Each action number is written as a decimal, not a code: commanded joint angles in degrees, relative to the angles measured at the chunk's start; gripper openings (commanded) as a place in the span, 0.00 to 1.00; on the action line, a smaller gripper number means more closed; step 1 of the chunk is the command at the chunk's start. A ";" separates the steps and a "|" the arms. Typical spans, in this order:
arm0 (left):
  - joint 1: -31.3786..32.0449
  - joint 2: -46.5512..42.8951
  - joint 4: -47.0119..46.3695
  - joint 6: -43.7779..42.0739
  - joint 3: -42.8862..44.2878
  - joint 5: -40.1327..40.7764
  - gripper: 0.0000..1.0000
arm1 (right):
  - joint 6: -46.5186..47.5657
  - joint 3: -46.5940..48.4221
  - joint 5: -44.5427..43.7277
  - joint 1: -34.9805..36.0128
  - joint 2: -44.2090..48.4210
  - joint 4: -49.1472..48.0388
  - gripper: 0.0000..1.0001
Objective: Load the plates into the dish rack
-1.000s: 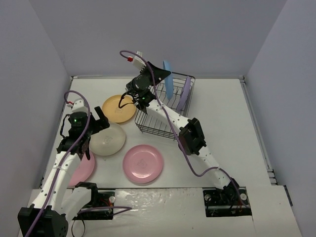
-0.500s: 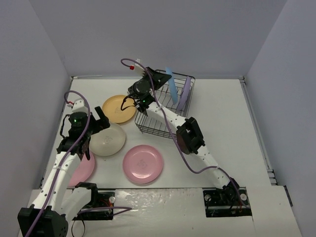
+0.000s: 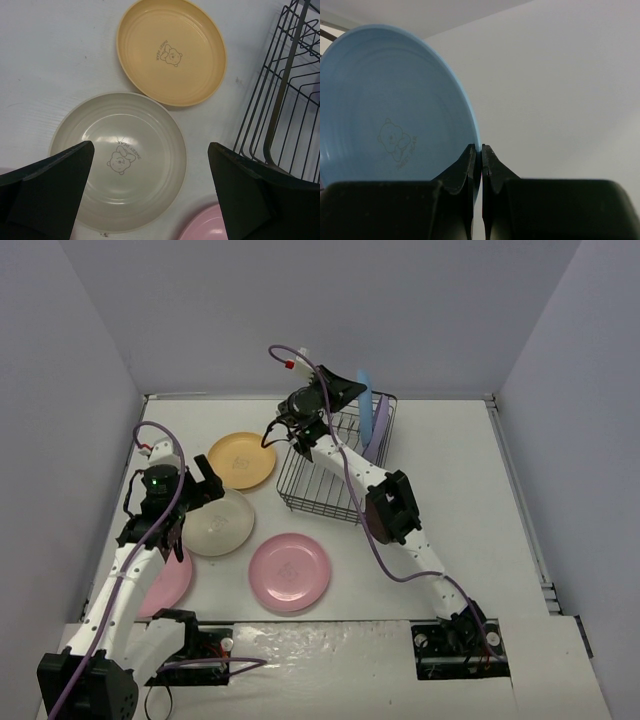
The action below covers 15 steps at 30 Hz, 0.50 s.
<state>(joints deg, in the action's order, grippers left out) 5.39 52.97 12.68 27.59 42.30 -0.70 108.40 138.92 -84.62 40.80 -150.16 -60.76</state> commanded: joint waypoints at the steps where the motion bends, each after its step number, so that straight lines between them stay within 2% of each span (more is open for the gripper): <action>1: -0.47 0.33 -4.12 -0.56 0.67 -0.84 0.97 | -2.13 3.18 -3.27 -0.49 -0.05 1.72 0.00; 15: -0.41 0.11 -4.07 -0.61 0.32 -0.85 0.97 | -6.03 4.58 -3.63 -1.42 -3.94 5.12 0.00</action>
<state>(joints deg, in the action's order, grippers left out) 5.39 53.28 12.51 27.46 42.30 -1.29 103.67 140.26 -84.60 40.19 -154.20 -54.25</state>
